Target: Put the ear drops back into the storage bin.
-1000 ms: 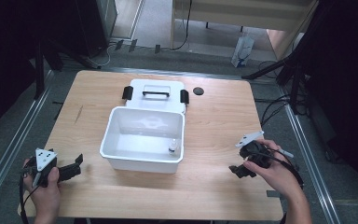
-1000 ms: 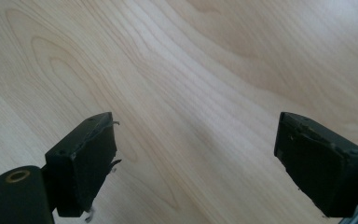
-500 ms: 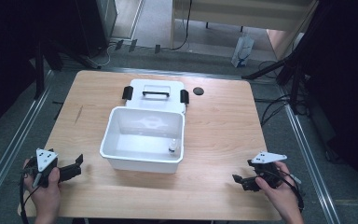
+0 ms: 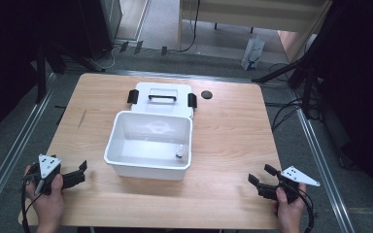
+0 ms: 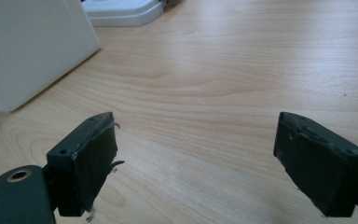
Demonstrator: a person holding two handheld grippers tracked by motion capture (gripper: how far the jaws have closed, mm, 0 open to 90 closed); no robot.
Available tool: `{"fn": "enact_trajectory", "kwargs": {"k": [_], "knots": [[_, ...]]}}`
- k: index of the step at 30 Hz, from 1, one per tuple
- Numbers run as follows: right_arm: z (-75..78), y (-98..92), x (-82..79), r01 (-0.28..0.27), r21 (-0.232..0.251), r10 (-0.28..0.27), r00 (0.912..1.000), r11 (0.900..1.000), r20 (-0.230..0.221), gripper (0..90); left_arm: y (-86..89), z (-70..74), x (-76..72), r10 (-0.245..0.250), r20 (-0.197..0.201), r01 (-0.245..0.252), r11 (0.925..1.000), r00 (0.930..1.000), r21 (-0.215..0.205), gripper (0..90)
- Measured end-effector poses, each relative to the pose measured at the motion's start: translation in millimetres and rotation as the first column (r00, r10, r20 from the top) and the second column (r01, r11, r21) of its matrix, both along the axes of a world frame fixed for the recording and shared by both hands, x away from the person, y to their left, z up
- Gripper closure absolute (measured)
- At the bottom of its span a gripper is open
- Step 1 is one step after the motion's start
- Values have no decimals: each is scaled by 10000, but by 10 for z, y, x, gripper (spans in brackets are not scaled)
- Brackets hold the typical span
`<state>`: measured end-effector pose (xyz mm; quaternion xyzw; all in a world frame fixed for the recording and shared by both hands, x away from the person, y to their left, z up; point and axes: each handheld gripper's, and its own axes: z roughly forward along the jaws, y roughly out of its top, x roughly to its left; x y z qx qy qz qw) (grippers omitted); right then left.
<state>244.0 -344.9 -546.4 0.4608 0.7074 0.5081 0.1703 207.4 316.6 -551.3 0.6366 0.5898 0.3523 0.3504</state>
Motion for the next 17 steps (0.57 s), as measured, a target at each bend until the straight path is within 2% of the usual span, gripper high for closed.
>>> {"fn": "enact_trajectory", "kwargs": {"k": [2,8,17], "knots": [[1,-20,-14,241,183,-245,9995,9995,218,130,-5,0,1,10,-7,-10,10000,10000,38,3],[-12,-73,29,578,622,-563,9981,9964,-256,129,-19,-3,5,15,-30,-14,9998,10000,181,3],[-15,-47,68,705,290,-685,9955,9971,-657,128,-11,-2,7,-19,-34,19,9999,10000,118,3]]}}
